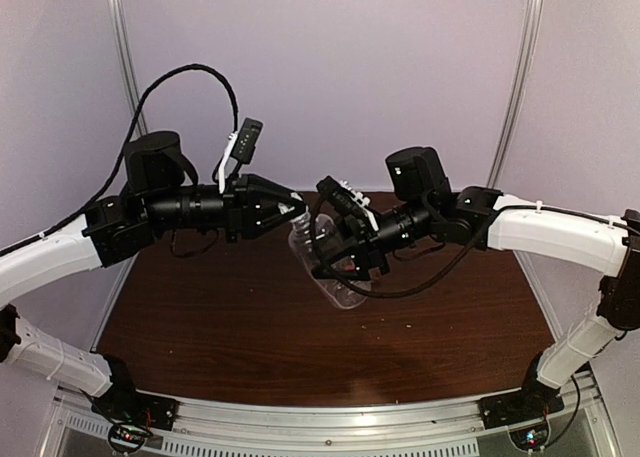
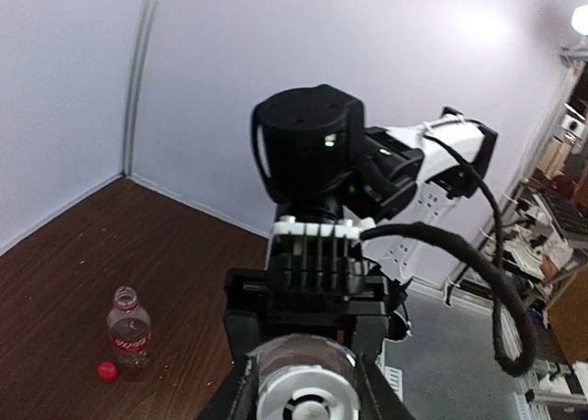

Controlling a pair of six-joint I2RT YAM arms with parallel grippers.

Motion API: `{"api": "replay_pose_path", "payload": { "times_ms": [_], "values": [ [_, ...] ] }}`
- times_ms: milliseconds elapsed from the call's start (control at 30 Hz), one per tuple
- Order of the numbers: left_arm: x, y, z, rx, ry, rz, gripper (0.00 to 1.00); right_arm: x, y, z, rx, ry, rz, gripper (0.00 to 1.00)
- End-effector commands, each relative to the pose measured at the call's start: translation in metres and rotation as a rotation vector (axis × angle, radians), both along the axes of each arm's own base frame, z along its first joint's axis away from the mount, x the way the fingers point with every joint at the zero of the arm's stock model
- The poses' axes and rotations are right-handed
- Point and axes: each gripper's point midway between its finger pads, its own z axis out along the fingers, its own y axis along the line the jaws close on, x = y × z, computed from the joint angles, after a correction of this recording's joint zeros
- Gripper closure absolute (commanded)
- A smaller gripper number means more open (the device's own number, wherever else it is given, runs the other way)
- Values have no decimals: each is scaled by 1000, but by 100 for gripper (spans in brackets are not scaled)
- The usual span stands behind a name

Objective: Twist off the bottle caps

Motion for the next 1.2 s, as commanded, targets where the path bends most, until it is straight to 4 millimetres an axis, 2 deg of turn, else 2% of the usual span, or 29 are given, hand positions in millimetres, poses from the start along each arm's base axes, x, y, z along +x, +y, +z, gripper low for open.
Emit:
{"api": "replay_pose_path", "payload": {
  "times_ms": [0,67,133,300,467,567,700,800,1000,1167],
  "values": [
    [46,27,-4,-20,190,424,78,49,-3,8,-40,-75,-294,64],
    [47,26,-7,-57,231,449,76,64,-3,5,-58,-86,-372,65],
    [47,22,-7,-91,250,441,76,69,-2,3,-62,-87,-397,65],
    [48,16,-7,-95,233,419,75,62,1,4,-40,-80,-351,66],
    [46,31,5,-87,121,451,73,60,-7,0,-41,-79,-346,65],
    [48,41,-4,-20,51,493,69,62,-14,-2,-36,-65,-357,65],
    [59,56,-35,83,-22,586,68,66,-26,8,2,-46,-390,65],
    [65,57,-62,135,-53,610,68,71,-35,16,20,-46,-422,65],
    [78,44,-121,225,-65,613,68,90,-54,25,33,-26,-515,65],
    [96,30,-183,329,-28,615,68,103,-71,29,70,12,-588,64]
  ]
}}
